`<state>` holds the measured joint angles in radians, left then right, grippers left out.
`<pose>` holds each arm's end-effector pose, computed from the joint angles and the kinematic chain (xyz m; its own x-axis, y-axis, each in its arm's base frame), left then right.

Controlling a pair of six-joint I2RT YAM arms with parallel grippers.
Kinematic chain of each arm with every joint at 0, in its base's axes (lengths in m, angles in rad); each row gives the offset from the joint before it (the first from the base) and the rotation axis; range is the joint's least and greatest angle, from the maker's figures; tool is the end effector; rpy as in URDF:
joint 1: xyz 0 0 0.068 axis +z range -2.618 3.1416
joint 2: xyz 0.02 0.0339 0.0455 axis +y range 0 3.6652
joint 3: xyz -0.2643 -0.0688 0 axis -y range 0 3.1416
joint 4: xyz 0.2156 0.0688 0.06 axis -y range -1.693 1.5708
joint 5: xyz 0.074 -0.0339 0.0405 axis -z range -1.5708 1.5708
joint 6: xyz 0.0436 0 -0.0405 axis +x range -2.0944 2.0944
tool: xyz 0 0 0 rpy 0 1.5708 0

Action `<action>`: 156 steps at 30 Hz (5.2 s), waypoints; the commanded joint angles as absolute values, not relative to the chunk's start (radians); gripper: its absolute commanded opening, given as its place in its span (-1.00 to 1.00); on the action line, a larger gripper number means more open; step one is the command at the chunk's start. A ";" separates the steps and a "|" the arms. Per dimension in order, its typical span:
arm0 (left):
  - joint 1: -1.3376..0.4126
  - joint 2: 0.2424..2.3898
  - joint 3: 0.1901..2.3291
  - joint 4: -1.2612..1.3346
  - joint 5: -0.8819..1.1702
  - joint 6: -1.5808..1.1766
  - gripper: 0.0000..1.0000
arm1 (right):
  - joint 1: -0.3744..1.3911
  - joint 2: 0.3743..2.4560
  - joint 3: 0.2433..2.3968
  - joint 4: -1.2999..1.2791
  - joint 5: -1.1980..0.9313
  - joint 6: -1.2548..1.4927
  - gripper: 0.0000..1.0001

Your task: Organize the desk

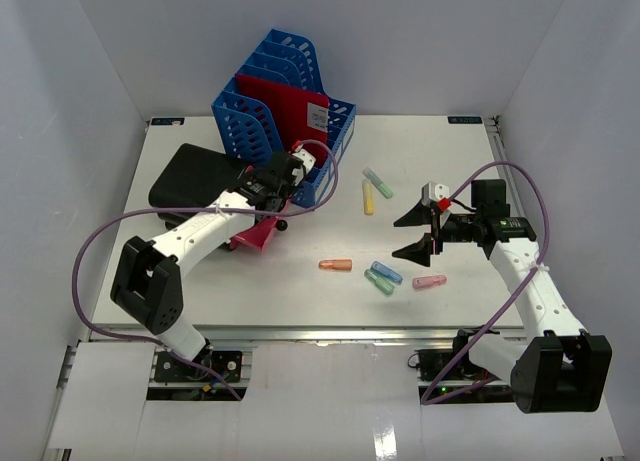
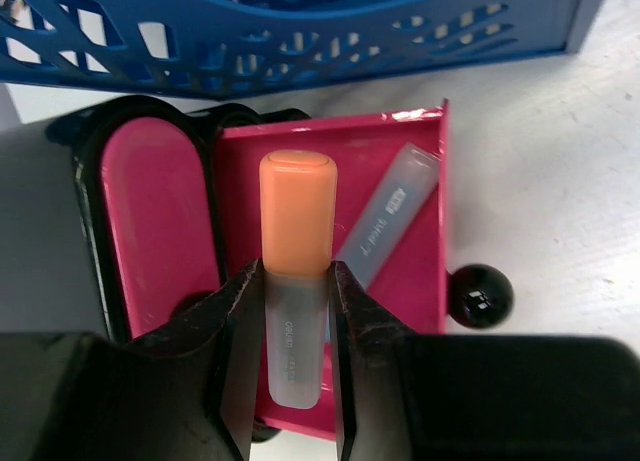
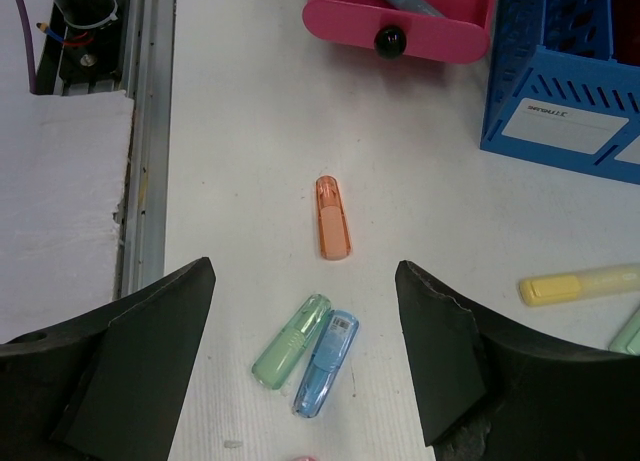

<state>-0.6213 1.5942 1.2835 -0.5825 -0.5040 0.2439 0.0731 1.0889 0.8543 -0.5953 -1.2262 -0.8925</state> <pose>0.2726 -0.1692 0.2815 -0.5511 0.6546 -0.5175 0.4087 0.7524 0.5165 0.1776 0.0541 0.2905 0.0508 -0.2600 -0.9643 -0.9860 0.1403 -0.0898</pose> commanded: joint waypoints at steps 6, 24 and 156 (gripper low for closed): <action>-0.605 1.624 1.246 -0.497 -0.607 0.283 0.08 | 0.069 1.076 0.850 -0.600 -1.261 -0.885 0.60; -0.607 1.188 1.143 -0.546 -0.065 -0.125 0.43 | 0.138 1.281 0.951 -0.311 -0.623 -0.389 0.84; -0.883 2.428 2.260 -0.726 -0.342 -0.500 0.62 | -0.223 1.200 0.930 -0.203 -0.941 -0.188 0.54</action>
